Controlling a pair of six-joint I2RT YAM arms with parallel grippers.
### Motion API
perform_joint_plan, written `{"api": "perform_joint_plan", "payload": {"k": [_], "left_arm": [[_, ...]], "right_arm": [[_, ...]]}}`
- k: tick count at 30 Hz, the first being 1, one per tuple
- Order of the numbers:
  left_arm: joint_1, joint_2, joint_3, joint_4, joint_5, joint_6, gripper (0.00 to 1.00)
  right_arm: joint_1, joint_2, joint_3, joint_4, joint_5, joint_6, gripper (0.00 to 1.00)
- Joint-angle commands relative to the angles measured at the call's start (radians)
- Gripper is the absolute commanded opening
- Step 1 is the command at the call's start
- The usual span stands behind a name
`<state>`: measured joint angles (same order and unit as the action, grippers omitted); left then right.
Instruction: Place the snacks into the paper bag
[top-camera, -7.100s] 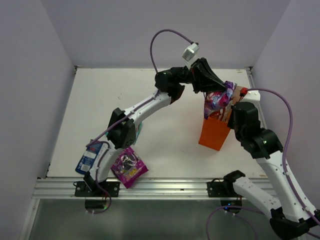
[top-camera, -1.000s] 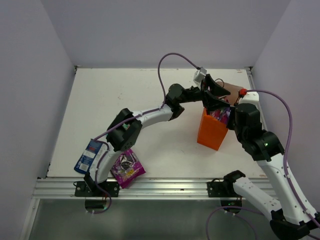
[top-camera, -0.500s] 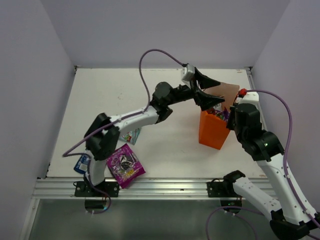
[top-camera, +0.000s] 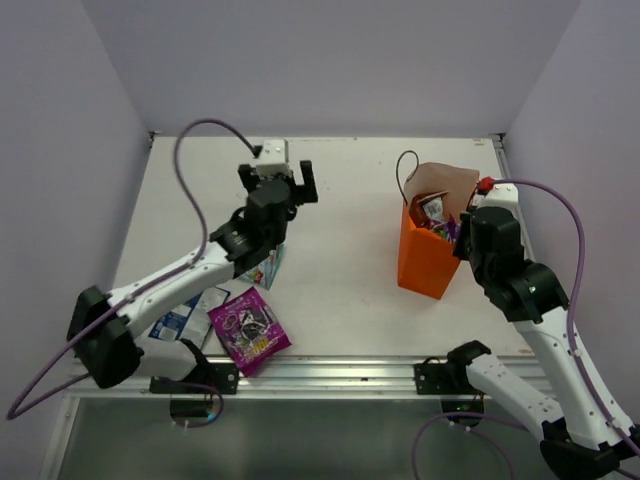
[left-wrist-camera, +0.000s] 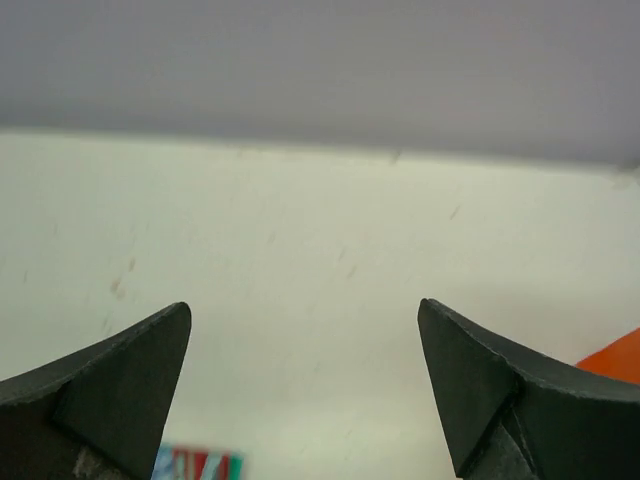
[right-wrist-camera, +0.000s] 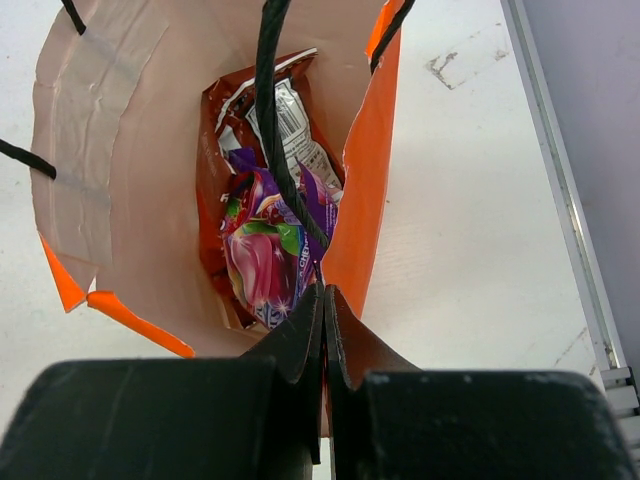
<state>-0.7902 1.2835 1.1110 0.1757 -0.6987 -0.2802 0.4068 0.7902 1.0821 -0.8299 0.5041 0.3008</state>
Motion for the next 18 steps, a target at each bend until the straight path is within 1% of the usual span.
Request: {"api": "perform_joint_plan", "payload": {"k": [1,2,3,4,6,9,10,12,14,17,18], "left_arm": [[0.045,0.151,-0.158,-0.488,-0.121,-0.252,1.00],[0.055,0.158,-0.181,-0.489,-0.098,-0.290,1.00],[0.069,0.168,-0.204,-0.508,-0.075,-0.386,1.00],[0.092,0.171,-0.242,-0.518,-0.056,-0.437,1.00],[0.100,0.177,-0.273,-0.550,-0.054,-0.555,1.00],[0.097,0.136,-0.376,-0.475,-0.061,-0.634,1.00],[0.097,0.122,-0.428,-0.457,-0.070,-0.646,1.00],[0.100,0.102,-0.467,-0.427,-0.093,-0.697,1.00],[0.111,0.111,-0.514,-0.378,-0.093,-0.695,1.00],[0.141,0.172,-0.542,-0.279,-0.071,-0.650,1.00],[0.146,0.215,-0.545,-0.242,-0.065,-0.631,0.98]], "right_arm": [[0.001,-0.012,0.001,0.031,-0.007,-0.012,0.00],[0.001,-0.017,-0.002,0.031,-0.009,-0.012,0.00],[0.001,-0.019,-0.002,0.031,-0.012,-0.012,0.00],[0.001,-0.020,-0.002,0.031,-0.012,-0.012,0.00],[0.003,-0.020,-0.004,0.031,-0.016,-0.012,0.00],[0.003,-0.017,-0.004,0.034,-0.019,-0.012,0.00],[0.003,-0.017,-0.004,0.034,-0.019,-0.012,0.00],[0.003,-0.019,-0.005,0.035,-0.022,-0.012,0.00],[0.003,-0.020,-0.007,0.037,-0.027,-0.012,0.00],[0.003,-0.020,-0.007,0.035,-0.033,-0.014,0.00],[0.003,-0.020,-0.007,0.037,-0.033,-0.015,0.00]]}}
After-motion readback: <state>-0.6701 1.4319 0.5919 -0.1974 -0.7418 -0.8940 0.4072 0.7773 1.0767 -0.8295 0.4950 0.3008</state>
